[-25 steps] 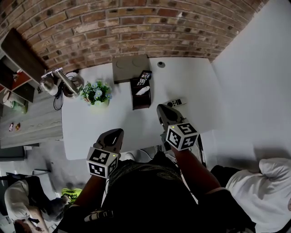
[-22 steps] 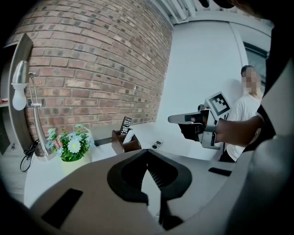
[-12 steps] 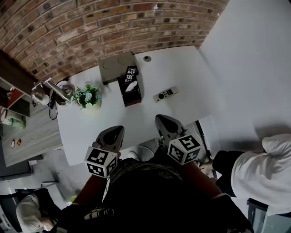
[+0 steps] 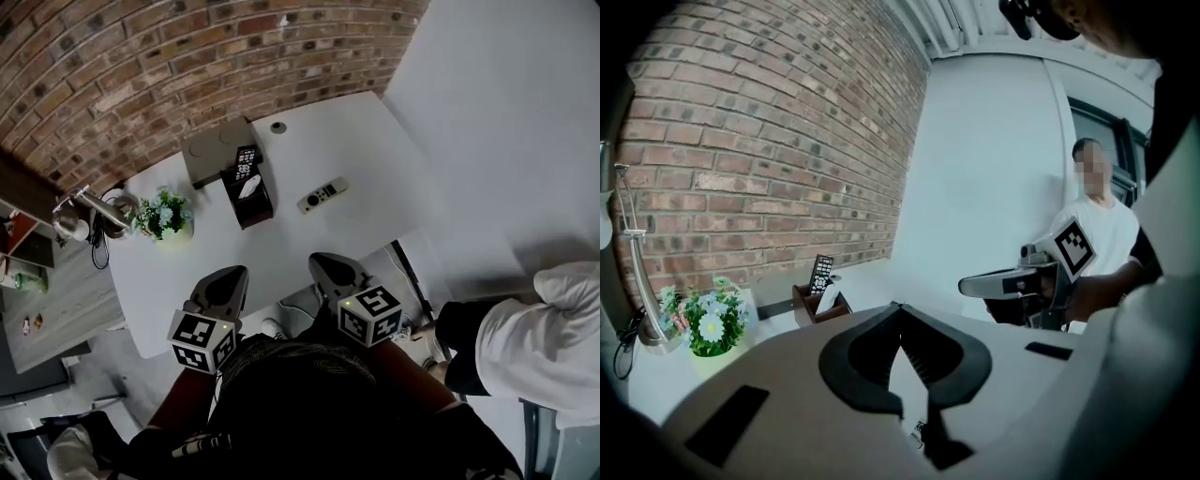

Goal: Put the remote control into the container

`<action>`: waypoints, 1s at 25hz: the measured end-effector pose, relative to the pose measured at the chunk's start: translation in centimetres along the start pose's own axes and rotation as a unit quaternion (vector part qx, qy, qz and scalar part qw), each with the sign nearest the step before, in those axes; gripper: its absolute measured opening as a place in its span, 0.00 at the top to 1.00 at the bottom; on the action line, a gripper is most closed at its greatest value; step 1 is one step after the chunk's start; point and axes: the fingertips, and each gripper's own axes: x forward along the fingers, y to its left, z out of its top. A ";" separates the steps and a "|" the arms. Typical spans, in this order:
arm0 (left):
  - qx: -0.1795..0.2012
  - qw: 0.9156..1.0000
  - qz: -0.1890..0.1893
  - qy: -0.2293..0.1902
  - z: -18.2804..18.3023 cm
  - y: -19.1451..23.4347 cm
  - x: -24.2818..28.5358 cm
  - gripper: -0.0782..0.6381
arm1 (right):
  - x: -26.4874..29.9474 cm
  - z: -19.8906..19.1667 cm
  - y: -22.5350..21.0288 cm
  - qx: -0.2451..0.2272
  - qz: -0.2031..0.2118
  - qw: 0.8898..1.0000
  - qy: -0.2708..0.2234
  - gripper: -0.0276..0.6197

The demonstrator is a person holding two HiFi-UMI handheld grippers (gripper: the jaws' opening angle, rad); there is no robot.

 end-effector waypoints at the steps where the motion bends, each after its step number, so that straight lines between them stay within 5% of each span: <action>1: 0.002 1.000 -0.003 -0.002 0.2 -0.2 0.1 0.88 | 0.0 -0.1 0.0 0.000 -0.001 1.000 0.000 0.94; 12: 0.018 1.000 0.000 0.005 -0.2 0.0 0.0 0.88 | 0.1 -1.3 0.5 -0.001 -0.009 1.000 0.009 0.94; 25: -0.018 1.000 0.005 0.022 -1.8 0.1 0.7 0.88 | 0.8 -2.4 -0.3 -0.001 -0.011 1.000 0.026 0.94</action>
